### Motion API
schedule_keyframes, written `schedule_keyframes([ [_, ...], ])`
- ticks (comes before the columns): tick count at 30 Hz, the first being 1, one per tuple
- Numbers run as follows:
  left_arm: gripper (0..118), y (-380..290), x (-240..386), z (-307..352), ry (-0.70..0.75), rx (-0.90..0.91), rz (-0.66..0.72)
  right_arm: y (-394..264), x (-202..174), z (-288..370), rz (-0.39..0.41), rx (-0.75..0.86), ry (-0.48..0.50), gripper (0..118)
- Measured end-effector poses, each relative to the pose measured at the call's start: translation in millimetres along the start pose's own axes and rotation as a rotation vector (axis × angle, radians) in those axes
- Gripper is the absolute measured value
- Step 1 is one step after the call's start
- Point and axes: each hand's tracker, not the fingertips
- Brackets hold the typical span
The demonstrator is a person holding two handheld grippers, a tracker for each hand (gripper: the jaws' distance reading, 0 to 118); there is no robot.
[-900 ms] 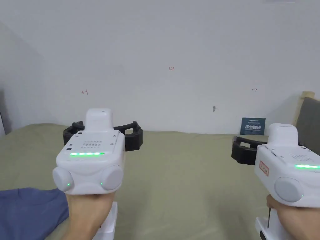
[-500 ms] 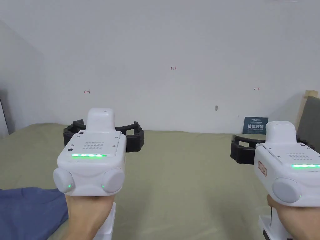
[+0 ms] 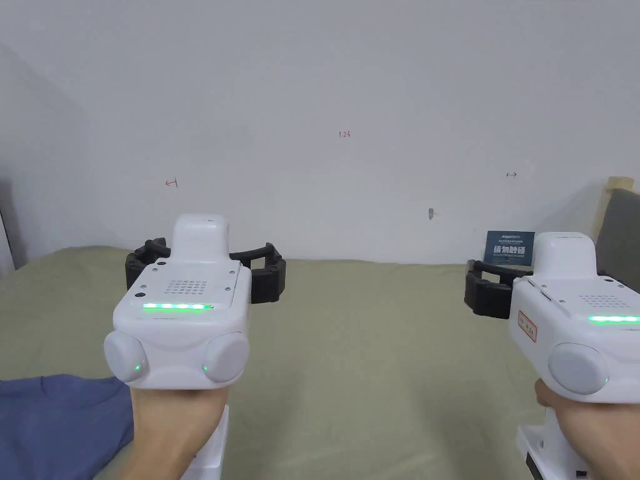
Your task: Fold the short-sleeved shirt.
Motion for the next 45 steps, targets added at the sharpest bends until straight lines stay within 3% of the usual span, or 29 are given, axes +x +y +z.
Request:
schedule_keyframes([
  [1,116,-1,1,0,-0.002,-0.011,-0.008,-1,-1,1,0.015,-0.001,-0.013,62],
  [2,102,-3,2,2,-0.006,-0.015,-0.015,-2,-2,1,0.037,-0.009,-0.028,19],
  [3,43,-5,4,3,-0.005,-0.008,-0.025,-5,-3,-1,0.049,-0.024,-0.04,0],
  [4,1,-8,7,4,0.032,0.014,-0.059,-5,-2,0,0.045,-0.012,-0.054,0],
  [6,0,-16,8,2,0.092,0.049,-0.038,-9,0,1,0.022,-0.064,-0.017,0],
  [12,0,-21,-14,5,0.066,-0.004,0.018,-20,-14,5,0.045,-0.078,-0.005,0],
  [16,0,-18,-50,18,0.112,-0.023,0.009,-19,-53,-1,0.063,-0.072,0.106,0],
  [19,0,-18,-94,39,0.217,-0.031,0.005,-18,-102,-1,0.072,-0.046,0.242,0],
  [26,0,-34,-199,108,0.488,-0.112,-0.017,-22,-236,17,0.044,-0.02,0.658,0],
  [29,0,-44,-232,128,0.557,-0.161,0.003,-29,-274,24,0.035,-0.04,0.78,0],
  [34,0,-66,-266,122,0.586,-0.272,-0.011,-43,-294,16,0.049,-0.058,0.821,0],
  [38,1,-82,-290,69,0.504,-0.396,0.047,-60,-266,-6,0.072,-0.065,0.766,0],
  [39,5,-85,-296,46,0.458,-0.445,0.065,-65,-255,-13,0.092,-0.067,0.733,0],
  [40,21,-88,-305,18,0.396,-0.498,0.069,-71,-241,-21,0.112,-0.072,0.694,0],
  [41,55,-90,-313,-7,0.32,-0.561,0.065,-75,-229,-26,0.123,-0.083,0.666,0],
  [42,108,-95,-321,-39,0.263,-0.637,0.06,-79,-214,-33,0.132,-0.103,0.629,0],
  [43,118,-102,-325,-72,0.237,-0.721,0.057,-84,-199,-39,0.141,-0.118,0.589,0],
  [45,118,-119,-337,-124,0.184,-0.851,0.014,-91,-171,-45,0.153,-0.143,0.525,0],
])
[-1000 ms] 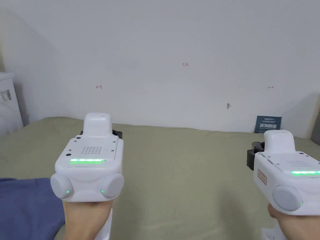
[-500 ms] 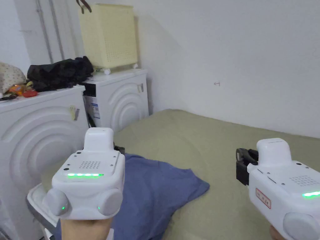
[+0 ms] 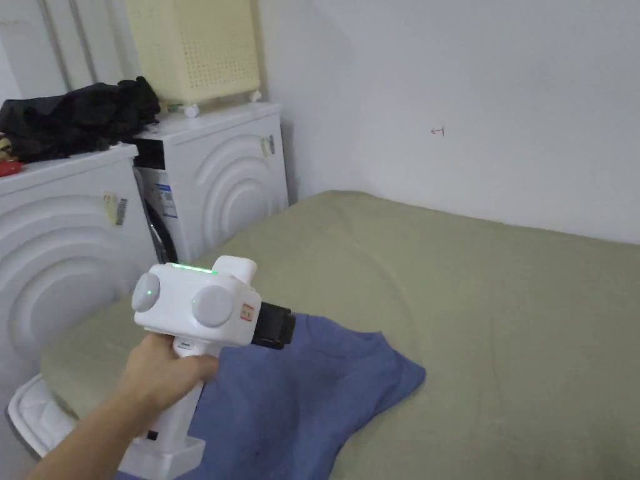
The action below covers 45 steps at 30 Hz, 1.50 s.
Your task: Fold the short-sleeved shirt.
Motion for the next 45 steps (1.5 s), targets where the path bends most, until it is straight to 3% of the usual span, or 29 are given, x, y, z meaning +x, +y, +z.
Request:
schedule_keyframes([
  [3,118,18,37,-53,-0.041,-0.209,-0.084,-20,33,13,0.013,-0.06,-0.09,0],
  [6,118,13,59,-116,-0.109,-0.414,-0.018,-43,56,26,0.01,-0.122,-0.149,0],
  [13,117,-13,77,-179,-0.084,-0.561,0.07,-70,62,38,-0.057,-0.192,-0.149,0],
  [16,77,-18,66,-172,-0.098,-0.515,0.186,-71,57,43,-0.066,-0.187,-0.139,0],
  [18,5,-11,71,-150,-0.097,-0.418,0.104,-70,55,48,-0.059,-0.167,-0.138,0],
  [19,5,-8,75,-140,-0.044,-0.377,0.063,-69,54,51,-0.053,-0.163,-0.139,0],
  [23,5,18,87,-114,-0.1,-0.329,0.077,-63,56,67,-0.034,-0.146,-0.147,0],
  [25,5,40,102,-89,-0.209,-0.223,0.139,-59,61,82,-0.02,-0.119,-0.175,0],
  [27,5,62,135,-68,-0.315,-0.159,0.065,-55,68,96,-0.021,-0.108,-0.192,0],
  [31,5,103,247,-29,-0.49,-0.096,-0.166,-45,86,133,-0.038,-0.082,-0.272,0],
  [35,5,99,381,4,-0.66,-0.097,-0.339,-37,106,173,-0.031,-0.071,-0.402,0],
  [40,5,48,538,39,-0.905,-0.124,-0.582,-39,128,220,-0.05,-0.077,-0.502,0],
  [45,5,-38,646,70,-1.073,-0.231,-0.72,-55,139,256,-0.077,-0.106,-0.613,0],
])
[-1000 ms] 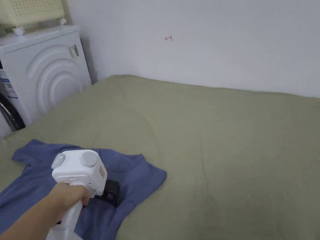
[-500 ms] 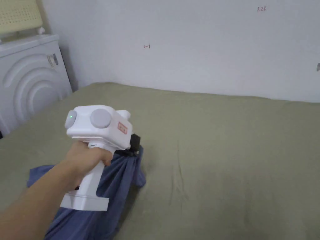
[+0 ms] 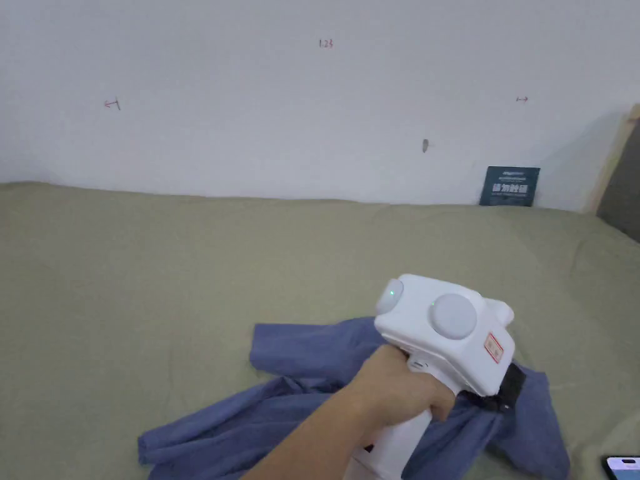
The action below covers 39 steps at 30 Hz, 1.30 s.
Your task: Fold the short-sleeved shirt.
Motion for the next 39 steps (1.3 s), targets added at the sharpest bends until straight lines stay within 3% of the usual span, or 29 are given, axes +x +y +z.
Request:
schedule_keyframes([
  [2,7,-10,21,-32,0.022,-0.018,-0.004,-6,10,5,-0.027,-0.018,-0.018,0],
  [3,15,-15,26,-47,0.059,-0.032,-0.001,-9,15,5,-0.04,-0.025,-0.029,0],
  [4,41,-21,22,-54,0.148,-0.017,0.03,-12,18,6,-0.053,-0.03,-0.04,0],
  [5,81,-26,19,-56,0.215,0.021,0.069,-13,20,6,-0.061,-0.029,-0.038,0],
  [6,112,-30,12,-52,0.266,0.053,0.122,-13,22,6,-0.077,-0.028,-0.034,0],
  [11,110,-70,-24,59,0.293,0.322,0.266,-8,11,-12,-0.095,-0.01,0.02,0],
  [13,102,-98,-35,121,0.429,0.433,0.268,-2,2,-23,-0.092,0.015,0.052,0],
  [14,87,-118,-37,152,0.502,0.494,0.266,2,-2,-28,-0.108,0.026,0.071,0],
  [15,58,-138,-36,175,0.58,0.553,0.263,5,-6,-31,-0.124,0.031,0.087,0],
  [16,45,-161,-34,200,0.672,0.611,0.254,8,-10,-35,-0.133,0.038,0.094,0],
  [17,45,-178,-30,218,0.763,0.642,0.248,9,-14,-37,-0.139,0.045,0.1,0],
  [18,4,-199,-27,234,0.84,0.659,0.251,11,-18,-40,-0.145,0.048,0.107,0],
  [19,0,-220,-25,247,0.943,0.663,0.257,12,-22,-42,-0.148,0.049,0.12,0],
  [20,0,-236,-25,258,0.954,0.658,0.268,12,-25,-43,-0.15,0.051,0.129,0],
  [23,0,-279,-30,280,0.935,0.609,0.367,10,-37,-47,-0.146,0.046,0.16,0],
  [28,0,-296,-61,277,0.873,0.521,0.413,5,-48,-58,-0.125,0.02,0.19,0],
  [29,1,-292,-72,273,0.819,0.502,0.416,4,-49,-60,-0.122,0.014,0.192,0],
  [30,20,-285,-85,265,0.803,0.494,0.417,3,-49,-62,-0.118,0.007,0.195,0],
  [31,53,-276,-101,256,0.779,0.471,0.419,1,-48,-65,-0.115,-0.001,0.195,0],
  [32,93,-267,-119,247,0.754,0.435,0.432,0,-47,-67,-0.112,-0.006,0.192,0],
  [33,116,-256,-139,235,0.707,0.373,0.469,-1,-45,-68,-0.106,-0.014,0.187,0],
  [36,116,-232,-193,200,0.601,0.231,0.528,-6,-35,-71,-0.084,-0.038,0.16,0],
  [39,116,-218,-234,157,0.653,0.099,0.601,-14,-23,-73,-0.065,-0.067,0.126,0],
])
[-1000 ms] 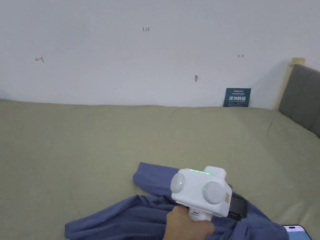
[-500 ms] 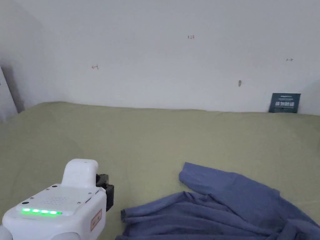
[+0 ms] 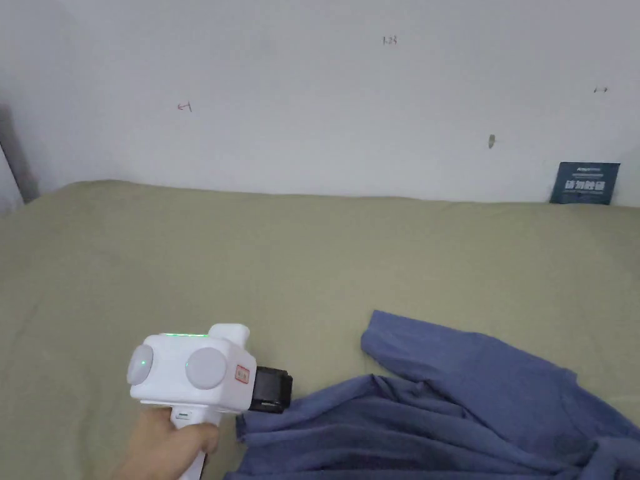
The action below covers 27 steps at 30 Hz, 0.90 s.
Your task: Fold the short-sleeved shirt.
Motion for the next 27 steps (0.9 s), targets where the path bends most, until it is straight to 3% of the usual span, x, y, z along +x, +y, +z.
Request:
schedule_keyframes([
  [3,113,1,8,-41,0.009,-0.117,0.006,-7,14,-2,-0.001,-0.031,-0.04,0],
  [6,86,-7,19,-52,0.048,-0.216,-0.005,-13,30,-6,-0.034,-0.073,-0.089,0],
  [7,83,-10,26,-45,0.153,-0.149,-0.049,-14,36,-9,-0.052,-0.087,-0.106,0],
  [8,83,-11,30,-39,0.151,-0.105,-0.06,-13,38,-10,-0.065,-0.101,-0.115,0],
  [9,67,-10,31,-36,0.107,-0.115,-0.049,-13,43,-15,-0.072,-0.125,-0.126,0],
  [11,19,-14,39,-21,0.128,-0.103,-0.054,-14,49,-30,-0.079,-0.172,-0.139,0],
  [12,12,-14,40,-18,0.088,-0.081,-0.058,-16,51,-38,-0.078,-0.199,-0.122,0],
  [14,12,-12,39,-14,0.099,-0.083,-0.061,-17,55,-56,-0.116,-0.246,-0.072,1],
  [15,12,-13,40,-12,0.098,-0.082,-0.062,-17,58,-68,-0.144,-0.299,-0.032,12],
  [16,12,-15,40,-9,0.088,-0.076,-0.059,-17,60,-81,-0.173,-0.355,0.013,42],
  [18,12,-12,36,-8,0.08,-0.077,-0.053,-25,64,-120,-0.23,-0.54,0.099,118],
  [19,12,-13,36,-6,0.075,-0.074,-0.05,-33,66,-139,-0.26,-0.598,0.17,113],
  [20,12,-14,36,-5,0.071,-0.072,-0.049,-34,57,-150,-0.28,-0.641,0.167,109],
  [23,12,-15,31,-5,0.051,-0.08,-0.044,-46,45,-187,-0.21,-0.745,0.069,107],
  [25,12,-18,29,-4,0.036,-0.081,-0.035,-65,60,-214,-0.23,-0.776,0.071,97],
  [26,12,-16,26,-7,0.025,-0.085,-0.033,-66,61,-217,-0.249,-0.77,0.088,84],
  [27,12,-17,24,-7,0.013,-0.088,-0.031,-67,61,-219,-0.264,-0.769,0.109,47],
])
